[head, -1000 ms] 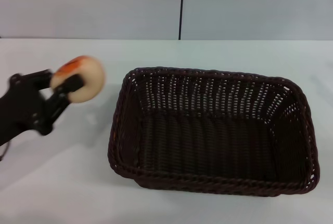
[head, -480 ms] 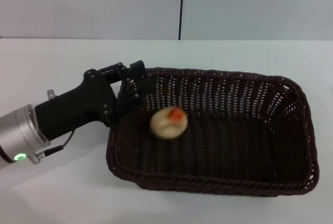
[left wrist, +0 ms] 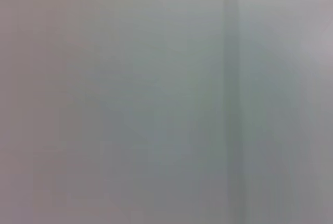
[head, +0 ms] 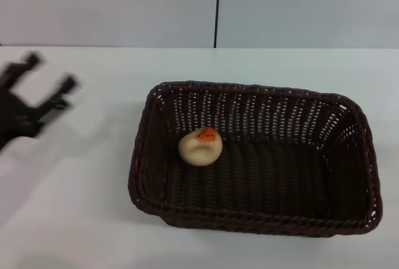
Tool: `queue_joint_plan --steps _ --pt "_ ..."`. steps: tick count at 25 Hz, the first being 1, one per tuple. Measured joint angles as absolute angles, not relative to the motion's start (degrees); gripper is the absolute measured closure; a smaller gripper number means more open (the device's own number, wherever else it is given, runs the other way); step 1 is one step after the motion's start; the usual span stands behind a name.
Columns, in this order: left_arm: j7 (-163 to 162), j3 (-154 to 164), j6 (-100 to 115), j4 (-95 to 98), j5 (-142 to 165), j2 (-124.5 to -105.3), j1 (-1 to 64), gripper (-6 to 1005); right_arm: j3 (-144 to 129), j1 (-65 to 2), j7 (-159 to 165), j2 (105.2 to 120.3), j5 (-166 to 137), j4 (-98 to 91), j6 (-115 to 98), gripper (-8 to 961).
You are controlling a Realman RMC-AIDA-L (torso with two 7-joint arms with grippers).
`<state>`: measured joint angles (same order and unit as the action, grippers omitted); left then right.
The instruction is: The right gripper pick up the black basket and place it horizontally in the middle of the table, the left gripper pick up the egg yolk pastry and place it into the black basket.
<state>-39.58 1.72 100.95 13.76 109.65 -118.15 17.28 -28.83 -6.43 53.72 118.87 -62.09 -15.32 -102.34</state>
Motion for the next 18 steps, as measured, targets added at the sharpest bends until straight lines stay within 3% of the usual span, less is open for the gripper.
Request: queue_joint_plan --steps 9,18 --pt "-31.0 -16.6 95.6 7.7 106.7 -118.26 7.5 161 -18.2 -8.8 34.3 119.12 -62.0 -1.4 -101.5 172" --pt "-30.8 -17.6 92.1 3.1 106.7 -118.45 5.9 161 -18.5 -11.5 32.5 119.07 -62.2 -0.3 -100.4 171"
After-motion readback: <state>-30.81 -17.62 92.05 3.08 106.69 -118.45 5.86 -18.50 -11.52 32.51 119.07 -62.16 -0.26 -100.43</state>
